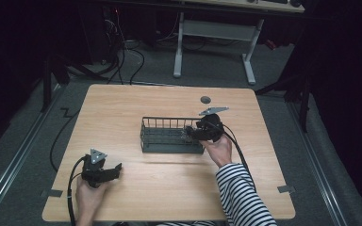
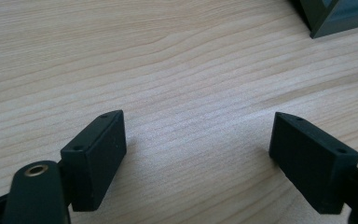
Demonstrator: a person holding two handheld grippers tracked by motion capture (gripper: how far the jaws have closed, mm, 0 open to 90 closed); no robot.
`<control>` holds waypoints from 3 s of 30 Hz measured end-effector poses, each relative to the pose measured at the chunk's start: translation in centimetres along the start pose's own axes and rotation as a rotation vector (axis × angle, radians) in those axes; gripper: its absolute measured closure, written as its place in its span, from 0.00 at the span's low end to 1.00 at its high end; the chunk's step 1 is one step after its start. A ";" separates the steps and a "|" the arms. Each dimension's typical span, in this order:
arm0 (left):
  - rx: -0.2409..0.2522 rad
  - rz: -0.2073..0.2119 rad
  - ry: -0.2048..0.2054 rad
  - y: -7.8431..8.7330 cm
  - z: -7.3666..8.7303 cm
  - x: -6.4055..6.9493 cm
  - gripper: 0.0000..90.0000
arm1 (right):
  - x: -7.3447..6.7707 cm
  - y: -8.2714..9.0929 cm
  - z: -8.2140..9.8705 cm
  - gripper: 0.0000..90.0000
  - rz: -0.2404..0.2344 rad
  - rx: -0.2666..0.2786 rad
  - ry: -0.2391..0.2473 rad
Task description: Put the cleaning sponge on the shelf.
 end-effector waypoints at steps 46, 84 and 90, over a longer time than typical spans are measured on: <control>0.000 -0.002 0.001 0.0 0.0 0.0 0.21 | 3.3 12.4 2.1 0.45 0.092 0.197 -0.094; 0.000 -0.002 0.001 0.0 0.0 0.0 0.21 | 4.8 13.8 9.3 0.44 0.148 0.237 -0.178; 0.000 -0.002 0.001 0.0 0.0 0.0 0.21 | 4.7 13.1 10.1 0.44 0.148 0.225 -0.184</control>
Point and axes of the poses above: each handheld gripper's, and its own axes: y roughly backward along the jaws, z roughly out of its underside, x roughly to its right, the point moved 7 cm from there along -y, roughly forward along the jaws, and after that the axes turned 9 degrees about x, right-handed, at the moved point
